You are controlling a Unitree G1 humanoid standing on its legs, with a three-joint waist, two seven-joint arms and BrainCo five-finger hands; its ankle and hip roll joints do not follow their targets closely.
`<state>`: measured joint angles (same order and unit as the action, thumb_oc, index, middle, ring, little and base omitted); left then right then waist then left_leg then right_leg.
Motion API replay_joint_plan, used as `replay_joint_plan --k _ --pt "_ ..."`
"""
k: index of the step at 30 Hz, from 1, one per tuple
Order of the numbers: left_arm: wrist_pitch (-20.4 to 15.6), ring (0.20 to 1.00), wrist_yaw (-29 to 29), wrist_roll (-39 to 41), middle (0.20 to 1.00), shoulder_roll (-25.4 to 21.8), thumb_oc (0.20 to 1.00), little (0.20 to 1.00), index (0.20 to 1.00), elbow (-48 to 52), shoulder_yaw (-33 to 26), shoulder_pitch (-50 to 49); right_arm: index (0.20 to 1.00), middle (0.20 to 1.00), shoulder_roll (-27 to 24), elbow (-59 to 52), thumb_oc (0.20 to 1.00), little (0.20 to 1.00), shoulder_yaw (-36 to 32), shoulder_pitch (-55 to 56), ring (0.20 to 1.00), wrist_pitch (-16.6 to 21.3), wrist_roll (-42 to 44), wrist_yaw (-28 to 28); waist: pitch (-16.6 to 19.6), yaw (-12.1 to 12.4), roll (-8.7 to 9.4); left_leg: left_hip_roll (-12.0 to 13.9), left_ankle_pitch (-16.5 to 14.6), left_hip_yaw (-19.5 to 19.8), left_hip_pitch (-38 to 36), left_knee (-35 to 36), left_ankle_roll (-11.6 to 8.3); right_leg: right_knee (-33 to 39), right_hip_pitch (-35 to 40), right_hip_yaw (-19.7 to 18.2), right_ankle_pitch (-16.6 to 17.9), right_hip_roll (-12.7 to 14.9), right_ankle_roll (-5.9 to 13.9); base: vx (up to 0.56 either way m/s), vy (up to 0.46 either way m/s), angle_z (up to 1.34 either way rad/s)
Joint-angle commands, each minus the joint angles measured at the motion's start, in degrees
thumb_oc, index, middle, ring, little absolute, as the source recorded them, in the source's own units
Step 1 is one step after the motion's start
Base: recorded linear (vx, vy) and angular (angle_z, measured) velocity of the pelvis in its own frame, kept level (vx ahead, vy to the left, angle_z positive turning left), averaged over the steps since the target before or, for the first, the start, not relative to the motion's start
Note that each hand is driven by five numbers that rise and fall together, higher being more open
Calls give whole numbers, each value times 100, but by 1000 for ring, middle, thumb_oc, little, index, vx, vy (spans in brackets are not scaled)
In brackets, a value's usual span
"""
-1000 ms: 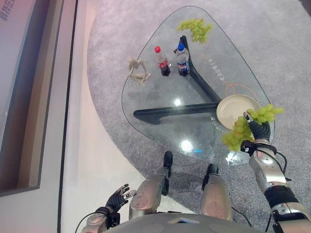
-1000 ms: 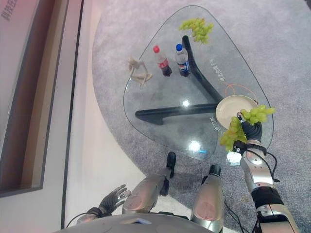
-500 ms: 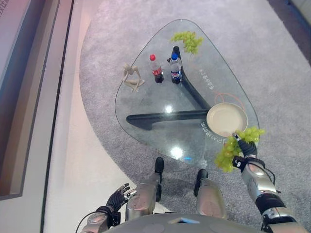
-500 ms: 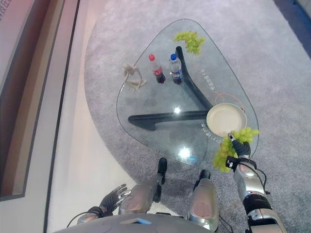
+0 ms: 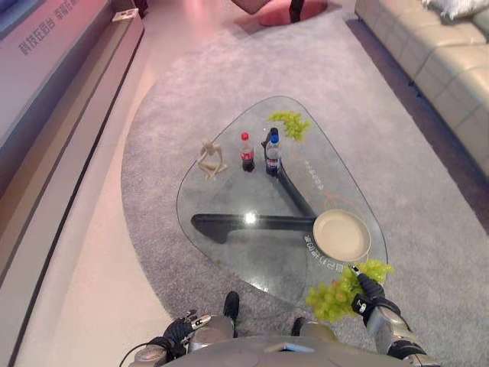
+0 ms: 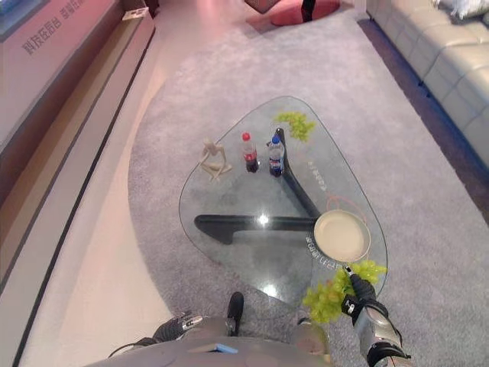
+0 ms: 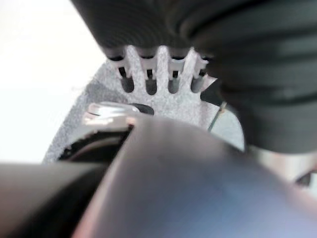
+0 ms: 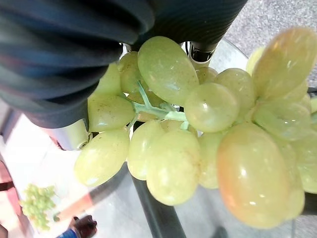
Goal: Pick up fruits into the plate
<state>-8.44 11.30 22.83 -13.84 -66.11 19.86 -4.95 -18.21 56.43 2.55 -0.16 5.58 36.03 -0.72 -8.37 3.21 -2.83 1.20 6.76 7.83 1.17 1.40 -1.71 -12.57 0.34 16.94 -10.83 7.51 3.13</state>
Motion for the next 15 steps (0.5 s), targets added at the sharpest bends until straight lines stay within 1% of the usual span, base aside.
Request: replay_joint_plan --k 1,3,8,12,15 --pt "132 1000 -36 -233 1000 1 1000 1000 1000 -158 -320 355 200 200 -70 -195 200 200 46 -267 200 31 116 -250 -163 103 231 -370 -831 -562 -493 -215 19 948 386 -182 792 -332 -128 13 18 11" --pt "164 1000 -55 -266 1000 0 1000 1000 1000 -212 -355 353 200 200 -49 -113 200 200 78 -267 200 2 56 -327 -107 121 268 -348 -833 -595 -546 -178 16 982 435 -181 800 -343 -119 15 20 12" --pt "273 1000 -52 -441 1000 -37 1000 1000 1000 -374 -543 337 200 200 51 63 200 200 119 -217 200 86 32 -424 18 182 364 -323 -842 -645 -673 -99 30 1048 574 -203 798 -380 -94 21 20 3" --pt "364 1000 -32 -490 1000 -97 1000 1000 1000 -408 -628 323 200 200 65 112 200 200 103 -171 200 187 -78 -496 51 211 385 -323 -850 -670 -742 -66 41 1073 630 -180 817 -366 -72 38 19 7" --pt "420 1000 -42 -505 1000 -127 1000 1000 1000 -382 -668 273 200 200 71 88 200 200 110 -149 200 278 -244 -447 52 235 378 -330 -854 -688 -772 -61 47 1103 670 -159 841 -344 -61 50 15 9"
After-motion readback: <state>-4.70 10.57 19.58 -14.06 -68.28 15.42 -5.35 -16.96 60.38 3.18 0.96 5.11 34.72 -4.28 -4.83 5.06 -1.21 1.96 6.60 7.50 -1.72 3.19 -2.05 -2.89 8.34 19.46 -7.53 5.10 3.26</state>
